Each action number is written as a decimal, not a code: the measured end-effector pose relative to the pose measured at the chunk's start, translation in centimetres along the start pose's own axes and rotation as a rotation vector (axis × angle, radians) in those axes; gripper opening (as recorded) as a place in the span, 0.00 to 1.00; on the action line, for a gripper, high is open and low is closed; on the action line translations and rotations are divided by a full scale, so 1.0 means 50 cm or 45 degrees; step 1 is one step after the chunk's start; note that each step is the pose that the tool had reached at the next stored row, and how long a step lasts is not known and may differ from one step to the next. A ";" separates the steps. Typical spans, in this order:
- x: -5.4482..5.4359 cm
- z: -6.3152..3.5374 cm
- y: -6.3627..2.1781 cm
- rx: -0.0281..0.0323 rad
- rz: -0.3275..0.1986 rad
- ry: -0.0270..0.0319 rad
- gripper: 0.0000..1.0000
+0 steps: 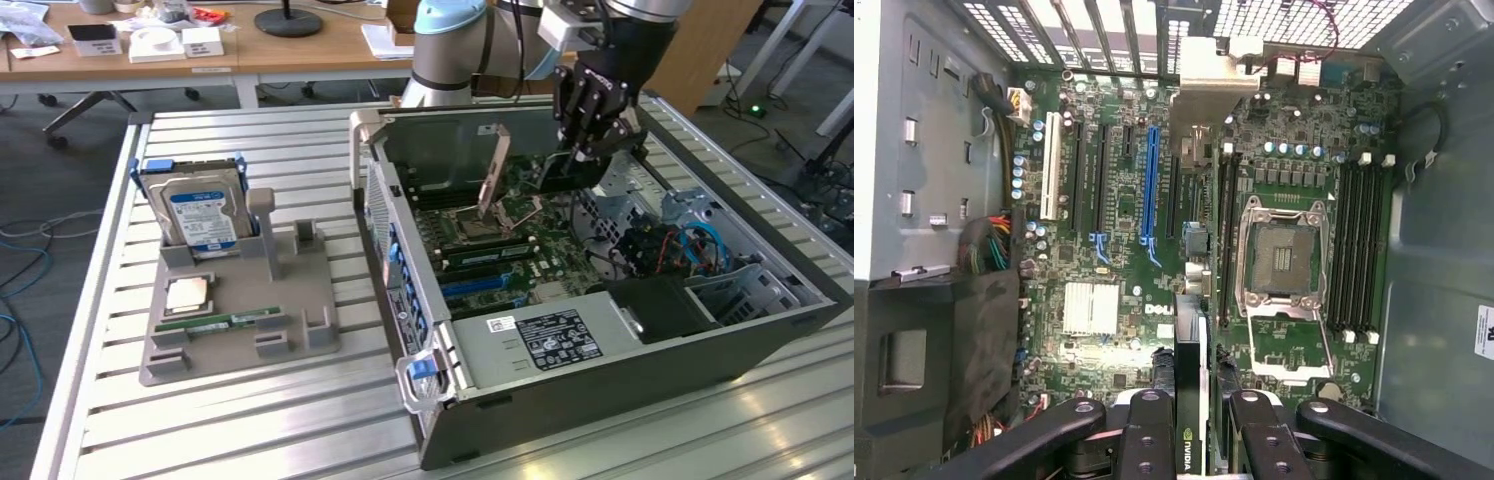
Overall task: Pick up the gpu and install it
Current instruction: 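Insert the gpu into the slot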
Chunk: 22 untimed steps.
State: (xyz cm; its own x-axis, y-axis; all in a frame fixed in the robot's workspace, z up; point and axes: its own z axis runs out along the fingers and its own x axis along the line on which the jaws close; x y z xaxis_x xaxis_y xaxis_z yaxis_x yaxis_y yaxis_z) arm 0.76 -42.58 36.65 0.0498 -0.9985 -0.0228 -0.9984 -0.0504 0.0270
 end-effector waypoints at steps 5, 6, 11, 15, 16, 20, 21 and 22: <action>0.000 0.003 0.000 0.0000 0.000 0.0002 0.26; 0.000 0.004 0.000 0.0000 0.000 0.0000 0.26; 0.000 0.004 0.000 0.0000 0.000 -0.0001 0.26; 0.000 0.006 0.000 0.0000 0.000 0.0000 0.26; 0.000 0.006 0.000 0.0000 0.000 -0.0001 0.26; 0.000 0.007 0.000 0.0002 0.000 -0.0003 0.26; 0.000 0.008 0.000 0.0000 0.000 -0.0001 0.26; 0.000 0.008 0.000 0.0001 0.000 -0.0002 0.26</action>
State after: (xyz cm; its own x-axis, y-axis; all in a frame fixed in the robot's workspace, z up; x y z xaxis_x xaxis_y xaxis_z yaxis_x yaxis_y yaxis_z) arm 0.76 -42.58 36.23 0.0497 -0.9985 -0.0230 -0.9984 -0.0503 0.0269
